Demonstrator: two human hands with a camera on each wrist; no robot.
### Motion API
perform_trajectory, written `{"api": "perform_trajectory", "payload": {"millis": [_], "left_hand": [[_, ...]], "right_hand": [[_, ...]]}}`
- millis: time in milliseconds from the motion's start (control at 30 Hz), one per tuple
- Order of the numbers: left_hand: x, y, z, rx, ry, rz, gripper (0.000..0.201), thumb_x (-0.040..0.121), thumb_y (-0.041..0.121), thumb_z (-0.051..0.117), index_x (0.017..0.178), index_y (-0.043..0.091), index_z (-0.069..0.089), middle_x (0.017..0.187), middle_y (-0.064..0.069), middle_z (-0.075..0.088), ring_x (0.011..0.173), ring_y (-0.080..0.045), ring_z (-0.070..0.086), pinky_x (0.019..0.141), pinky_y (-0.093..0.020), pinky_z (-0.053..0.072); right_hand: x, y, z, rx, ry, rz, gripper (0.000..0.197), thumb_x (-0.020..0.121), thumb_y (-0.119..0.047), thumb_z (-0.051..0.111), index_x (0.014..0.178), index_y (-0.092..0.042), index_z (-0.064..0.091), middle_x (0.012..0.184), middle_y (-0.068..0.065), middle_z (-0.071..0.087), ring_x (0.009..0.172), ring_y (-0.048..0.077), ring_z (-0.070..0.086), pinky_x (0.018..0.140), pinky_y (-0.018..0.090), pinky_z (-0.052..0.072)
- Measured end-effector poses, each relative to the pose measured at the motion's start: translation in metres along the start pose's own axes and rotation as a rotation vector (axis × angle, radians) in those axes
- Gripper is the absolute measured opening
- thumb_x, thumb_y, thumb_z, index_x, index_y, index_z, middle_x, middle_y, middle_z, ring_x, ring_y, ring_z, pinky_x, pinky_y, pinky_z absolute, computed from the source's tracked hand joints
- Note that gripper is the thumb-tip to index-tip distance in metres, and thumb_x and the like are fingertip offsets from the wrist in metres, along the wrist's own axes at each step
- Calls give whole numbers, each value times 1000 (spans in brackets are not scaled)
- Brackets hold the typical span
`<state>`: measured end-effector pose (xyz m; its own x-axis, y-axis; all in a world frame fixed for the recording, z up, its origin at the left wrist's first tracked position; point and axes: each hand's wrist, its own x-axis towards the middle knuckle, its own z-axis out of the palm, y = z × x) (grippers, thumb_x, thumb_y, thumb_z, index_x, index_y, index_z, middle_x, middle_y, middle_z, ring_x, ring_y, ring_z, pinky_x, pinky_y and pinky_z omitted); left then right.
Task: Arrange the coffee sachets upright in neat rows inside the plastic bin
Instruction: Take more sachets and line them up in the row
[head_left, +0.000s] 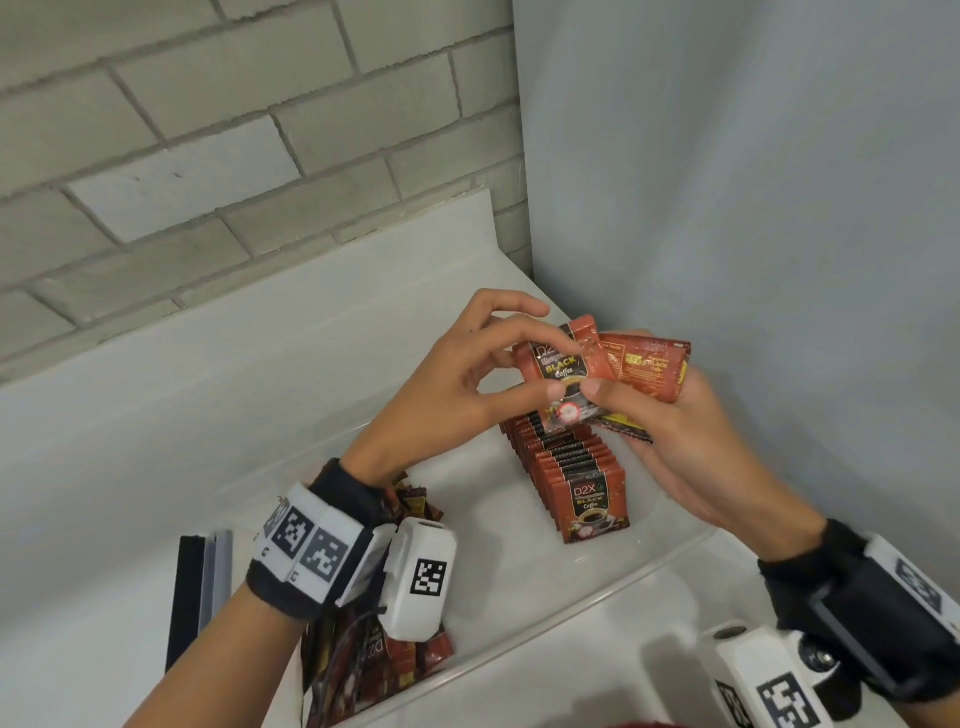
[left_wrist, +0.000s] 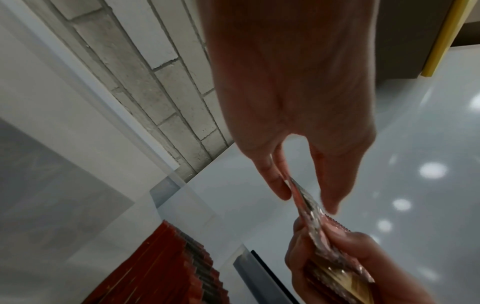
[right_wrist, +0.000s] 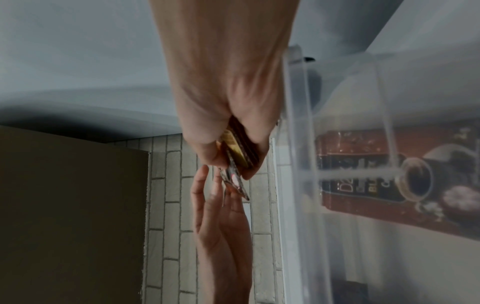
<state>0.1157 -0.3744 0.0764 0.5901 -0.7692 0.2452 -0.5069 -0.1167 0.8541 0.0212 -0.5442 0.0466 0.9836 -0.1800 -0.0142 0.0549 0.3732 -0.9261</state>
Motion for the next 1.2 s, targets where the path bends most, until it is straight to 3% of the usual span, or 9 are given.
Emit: {"api": "perform_trajectory", "payload": {"millis": [167, 367, 467, 567, 633, 700, 900, 1067, 1200], "left_hand": [[0, 6, -1, 10, -85, -25, 26, 87, 2, 65, 112, 11, 67, 114, -7, 55, 95, -20, 57, 87, -25, 50], [-2, 9, -3, 26, -258, -80, 32, 85, 1, 68, 116, 10, 68, 106, -8, 54, 103, -19, 59, 88, -39, 55], [-4, 4, 8, 148, -393, -28, 35, 82, 3, 72, 117, 7, 68, 100, -5, 54, 93, -12, 57, 85, -31, 54], [-6, -7, 23, 298, -497, 62, 36, 81, 6, 72, 117, 8, 69, 96, -6, 51, 85, -10, 50, 79, -22, 48], [-7, -15, 33, 401, -552, 113, 37, 80, 4, 72, 117, 7, 68, 93, -8, 49, 80, -10, 43, 76, -7, 38], [-8, -19, 39, 463, -597, 130, 37, 81, 2, 71, 118, 6, 68, 92, -4, 44, 80, -8, 38, 73, -2, 30], [-15, -31, 59, 704, -540, 384, 29, 80, 16, 74, 108, 12, 71, 85, -4, 51, 84, -12, 36, 70, -30, 37], [-18, -32, 64, 787, -500, 449, 25, 90, 19, 52, 106, 11, 70, 95, -5, 59, 94, -18, 41, 77, -33, 39], [-19, -33, 66, 828, -474, 452, 19, 88, 15, 65, 106, 13, 70, 97, -5, 58, 96, -19, 41, 76, -34, 40]], "right_hand": [[0, 0, 0, -21, -40, 1, 25, 83, 1, 62, 103, -15, 64, 97, 6, 72, 95, 21, 70, 77, 28, 55], [0, -3, 0, 173, 120, -51, 48, 65, -35, 71, 108, -16, 60, 84, -1, 68, 83, 10, 67, 75, 22, 53], [1, -2, 0, 209, 216, -86, 40, 62, -40, 72, 95, -18, 66, 78, -2, 64, 74, 8, 62, 77, 22, 53], [0, -3, 1, 199, 205, -84, 21, 62, -43, 72, 76, -26, 74, 78, -1, 64, 75, 9, 62, 80, 23, 53], [0, -3, 1, 200, 202, -81, 18, 63, -42, 72, 72, -26, 75, 78, 0, 64, 75, 9, 62, 78, 21, 53], [0, -3, 1, 207, 198, -83, 18, 65, -40, 71, 73, -25, 74, 78, 1, 64, 74, 9, 62, 79, 22, 54], [0, -5, 1, 189, 207, -64, 18, 68, -40, 69, 73, -24, 74, 78, 2, 64, 74, 10, 62, 80, 23, 54], [-1, -5, 2, 183, 204, -58, 17, 67, -41, 69, 71, -25, 74, 77, 2, 64, 74, 10, 62, 78, 22, 54], [0, -6, 3, 202, 205, -52, 20, 67, -40, 69, 76, -22, 72, 77, 3, 63, 73, 11, 62, 75, 21, 54]]}}
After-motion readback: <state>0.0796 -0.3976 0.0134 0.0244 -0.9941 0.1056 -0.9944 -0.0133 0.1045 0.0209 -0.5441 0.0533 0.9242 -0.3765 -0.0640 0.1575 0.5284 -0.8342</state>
